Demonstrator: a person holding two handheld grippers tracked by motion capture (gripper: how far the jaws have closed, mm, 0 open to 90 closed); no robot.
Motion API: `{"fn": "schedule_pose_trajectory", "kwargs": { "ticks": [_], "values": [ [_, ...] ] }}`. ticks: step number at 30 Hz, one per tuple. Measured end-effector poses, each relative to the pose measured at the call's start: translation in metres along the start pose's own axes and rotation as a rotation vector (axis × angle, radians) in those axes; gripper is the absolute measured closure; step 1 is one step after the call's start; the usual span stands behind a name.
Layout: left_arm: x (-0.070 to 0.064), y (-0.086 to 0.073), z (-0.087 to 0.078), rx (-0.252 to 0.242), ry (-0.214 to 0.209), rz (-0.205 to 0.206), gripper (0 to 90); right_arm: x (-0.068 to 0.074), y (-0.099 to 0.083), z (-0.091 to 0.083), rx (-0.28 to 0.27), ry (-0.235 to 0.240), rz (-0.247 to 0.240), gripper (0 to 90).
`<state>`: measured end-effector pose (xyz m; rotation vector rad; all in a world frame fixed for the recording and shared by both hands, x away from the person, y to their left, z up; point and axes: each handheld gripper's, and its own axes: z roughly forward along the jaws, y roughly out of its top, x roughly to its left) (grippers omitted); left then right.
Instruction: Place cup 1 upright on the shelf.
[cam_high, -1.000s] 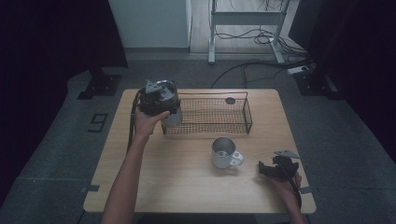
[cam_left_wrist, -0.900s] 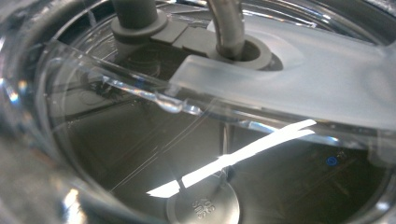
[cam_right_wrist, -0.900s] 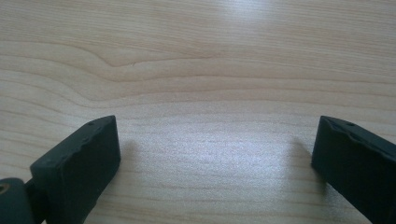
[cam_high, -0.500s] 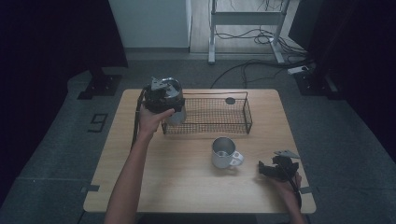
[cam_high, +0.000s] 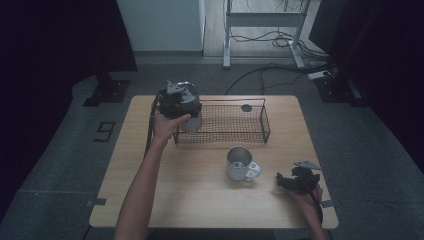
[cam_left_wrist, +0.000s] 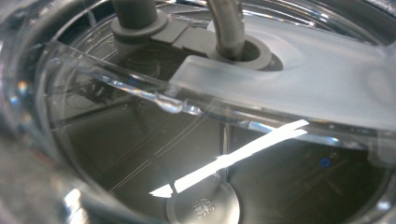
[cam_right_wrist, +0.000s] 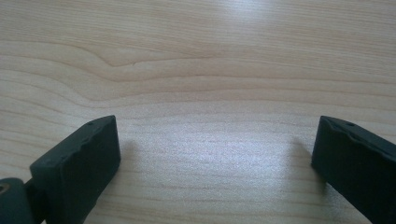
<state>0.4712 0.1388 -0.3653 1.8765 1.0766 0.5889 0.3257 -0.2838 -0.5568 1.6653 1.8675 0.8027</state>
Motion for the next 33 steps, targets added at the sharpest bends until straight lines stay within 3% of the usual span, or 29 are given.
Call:
{"fn": "schedule_pose_trajectory", "kwargs": {
  "ticks": [33],
  "values": [
    [0.001,0.005,0.04,0.029,0.002,-0.004,4.1,0.0,0.0,0.0,0.001,0.0,0.001,0.8]
  ]
}}
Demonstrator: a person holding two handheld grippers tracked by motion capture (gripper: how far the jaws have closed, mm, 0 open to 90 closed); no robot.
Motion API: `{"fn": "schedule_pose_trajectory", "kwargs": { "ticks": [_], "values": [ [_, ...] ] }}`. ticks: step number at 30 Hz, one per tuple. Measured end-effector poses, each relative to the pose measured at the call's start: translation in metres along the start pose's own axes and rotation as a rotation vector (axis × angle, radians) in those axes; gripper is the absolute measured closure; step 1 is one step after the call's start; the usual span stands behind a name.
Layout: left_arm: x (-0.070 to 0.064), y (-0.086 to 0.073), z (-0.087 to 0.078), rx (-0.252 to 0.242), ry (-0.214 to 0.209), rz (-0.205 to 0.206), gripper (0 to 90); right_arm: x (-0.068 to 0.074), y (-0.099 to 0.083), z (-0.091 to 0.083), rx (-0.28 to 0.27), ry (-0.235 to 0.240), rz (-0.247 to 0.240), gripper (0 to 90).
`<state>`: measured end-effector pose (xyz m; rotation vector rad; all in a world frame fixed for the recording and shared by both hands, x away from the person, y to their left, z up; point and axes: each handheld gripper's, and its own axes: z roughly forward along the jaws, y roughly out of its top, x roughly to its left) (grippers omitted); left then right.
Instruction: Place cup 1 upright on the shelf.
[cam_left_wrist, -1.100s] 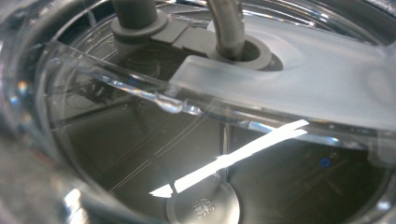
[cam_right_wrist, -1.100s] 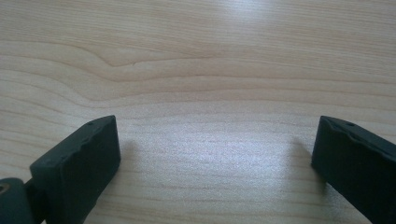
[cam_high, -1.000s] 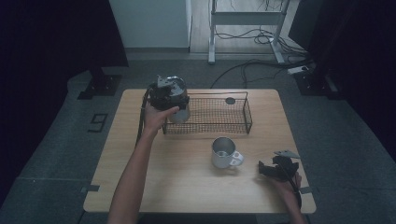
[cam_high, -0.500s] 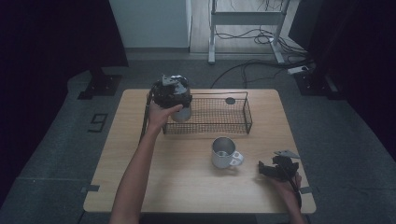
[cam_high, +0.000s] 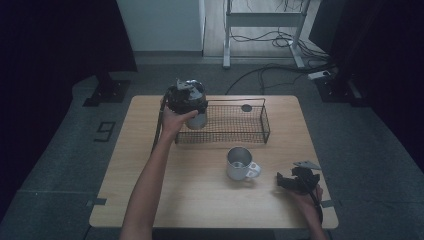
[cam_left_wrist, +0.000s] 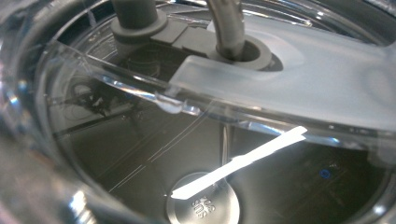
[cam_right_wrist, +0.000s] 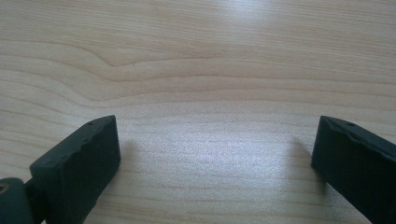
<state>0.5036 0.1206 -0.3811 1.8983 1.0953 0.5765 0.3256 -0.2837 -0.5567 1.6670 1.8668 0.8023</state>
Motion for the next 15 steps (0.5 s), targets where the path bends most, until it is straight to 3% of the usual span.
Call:
{"fn": "schedule_pose_trajectory", "kwargs": {
  "ticks": [15],
  "values": [
    [0.003,-0.002,0.018,0.0,0.026,-0.002,4.1,0.0,0.0,0.0,0.0,0.0,0.0,0.8]
  ]
}}
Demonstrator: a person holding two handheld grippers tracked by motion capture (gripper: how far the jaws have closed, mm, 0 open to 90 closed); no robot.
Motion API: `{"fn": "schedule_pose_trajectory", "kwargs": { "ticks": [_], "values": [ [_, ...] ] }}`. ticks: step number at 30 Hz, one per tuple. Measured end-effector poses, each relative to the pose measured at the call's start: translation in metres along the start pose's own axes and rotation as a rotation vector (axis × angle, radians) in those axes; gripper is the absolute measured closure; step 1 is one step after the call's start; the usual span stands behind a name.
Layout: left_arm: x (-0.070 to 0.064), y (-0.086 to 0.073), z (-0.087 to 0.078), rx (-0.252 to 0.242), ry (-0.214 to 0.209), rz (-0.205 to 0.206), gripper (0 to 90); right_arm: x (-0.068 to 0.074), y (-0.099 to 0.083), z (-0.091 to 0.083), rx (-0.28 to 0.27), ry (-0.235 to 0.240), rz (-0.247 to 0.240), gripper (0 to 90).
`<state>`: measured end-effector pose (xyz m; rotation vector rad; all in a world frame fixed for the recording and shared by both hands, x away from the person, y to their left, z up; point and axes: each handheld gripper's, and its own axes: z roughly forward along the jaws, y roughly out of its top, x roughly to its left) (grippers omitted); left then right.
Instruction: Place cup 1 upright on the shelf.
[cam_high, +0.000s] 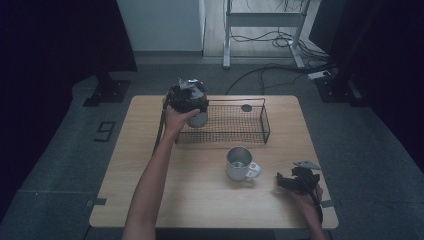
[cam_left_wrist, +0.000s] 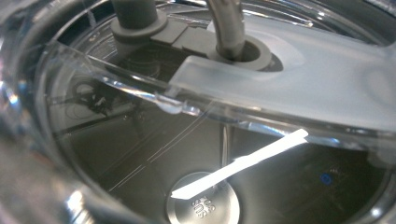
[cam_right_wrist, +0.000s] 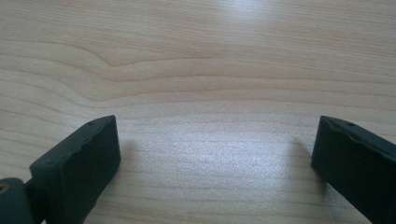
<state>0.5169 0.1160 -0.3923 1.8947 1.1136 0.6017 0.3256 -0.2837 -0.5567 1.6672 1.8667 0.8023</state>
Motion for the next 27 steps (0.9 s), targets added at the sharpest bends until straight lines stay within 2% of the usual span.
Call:
{"fn": "schedule_pose_trajectory", "kwargs": {
  "ticks": [7,12,27],
  "values": [
    [0.003,-0.004,0.008,0.018,0.001,-0.004,4.1,0.0,0.0,0.0,0.0,0.0,0.0,0.8],
    [0.006,-0.009,0.012,0.024,0.001,-0.021,4.1,0.0,0.0,0.0,0.0,0.0,0.0,0.8],
    [0.005,-0.023,0.028,0.058,0.016,-0.036,4.0,0.0,0.0,0.0,0.0,0.0,0.0,0.9]
  ]
}}
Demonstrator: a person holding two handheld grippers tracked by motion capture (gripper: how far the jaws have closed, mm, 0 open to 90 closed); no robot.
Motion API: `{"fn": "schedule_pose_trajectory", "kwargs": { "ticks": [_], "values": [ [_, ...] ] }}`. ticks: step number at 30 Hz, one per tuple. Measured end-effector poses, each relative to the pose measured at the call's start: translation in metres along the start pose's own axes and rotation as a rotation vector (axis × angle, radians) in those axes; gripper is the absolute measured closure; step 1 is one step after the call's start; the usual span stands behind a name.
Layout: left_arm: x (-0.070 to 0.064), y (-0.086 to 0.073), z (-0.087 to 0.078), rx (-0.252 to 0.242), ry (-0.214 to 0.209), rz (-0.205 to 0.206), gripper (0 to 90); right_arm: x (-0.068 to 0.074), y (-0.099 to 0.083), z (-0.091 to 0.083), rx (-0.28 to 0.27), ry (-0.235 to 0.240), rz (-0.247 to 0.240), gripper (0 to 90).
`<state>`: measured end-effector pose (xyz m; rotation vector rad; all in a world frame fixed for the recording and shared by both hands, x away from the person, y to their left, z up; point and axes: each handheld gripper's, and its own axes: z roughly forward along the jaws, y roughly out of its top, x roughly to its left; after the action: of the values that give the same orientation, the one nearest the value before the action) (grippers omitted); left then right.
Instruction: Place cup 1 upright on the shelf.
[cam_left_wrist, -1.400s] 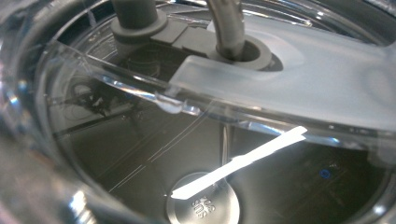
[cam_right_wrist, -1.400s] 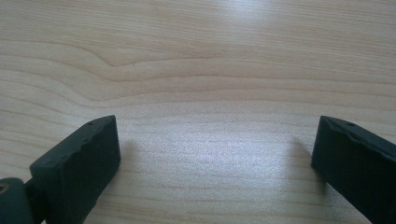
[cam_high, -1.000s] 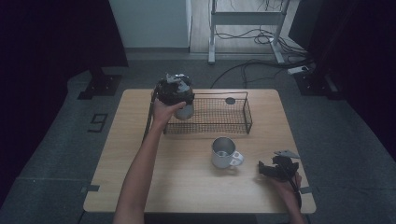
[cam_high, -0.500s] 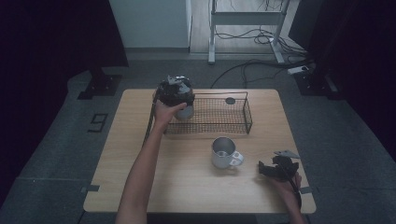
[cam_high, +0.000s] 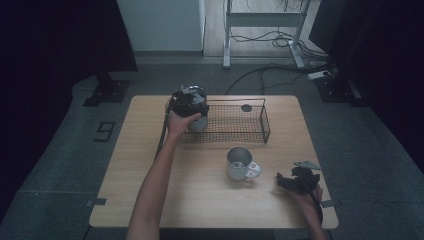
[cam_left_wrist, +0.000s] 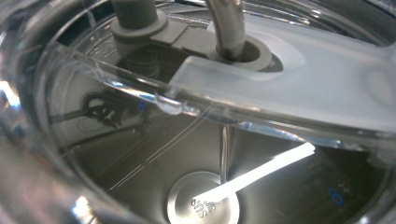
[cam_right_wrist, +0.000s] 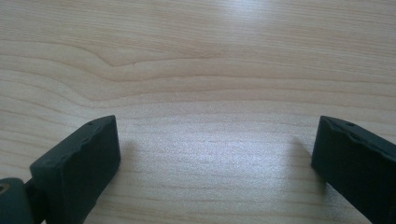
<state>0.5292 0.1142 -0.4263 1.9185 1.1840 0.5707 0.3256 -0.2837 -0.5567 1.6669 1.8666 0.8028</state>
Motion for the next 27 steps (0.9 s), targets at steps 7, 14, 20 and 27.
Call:
{"fn": "schedule_pose_trajectory", "kwargs": {
  "ticks": [7,14,20,27],
  "values": [
    [0.001,-0.005,0.005,0.01,0.004,-0.005,4.0,0.0,0.0,0.0,0.0,0.0,0.0,0.9],
    [0.002,-0.014,0.012,0.027,0.004,-0.012,4.0,0.0,0.0,0.0,0.0,0.0,0.0,0.9],
    [0.002,-0.017,0.016,0.038,0.007,-0.011,4.0,0.0,0.0,0.0,0.0,0.0,-0.001,0.9],
    [0.001,-0.021,0.02,0.046,0.008,-0.014,4.0,0.0,0.0,0.0,0.0,0.0,-0.001,0.9]
  ]
}}
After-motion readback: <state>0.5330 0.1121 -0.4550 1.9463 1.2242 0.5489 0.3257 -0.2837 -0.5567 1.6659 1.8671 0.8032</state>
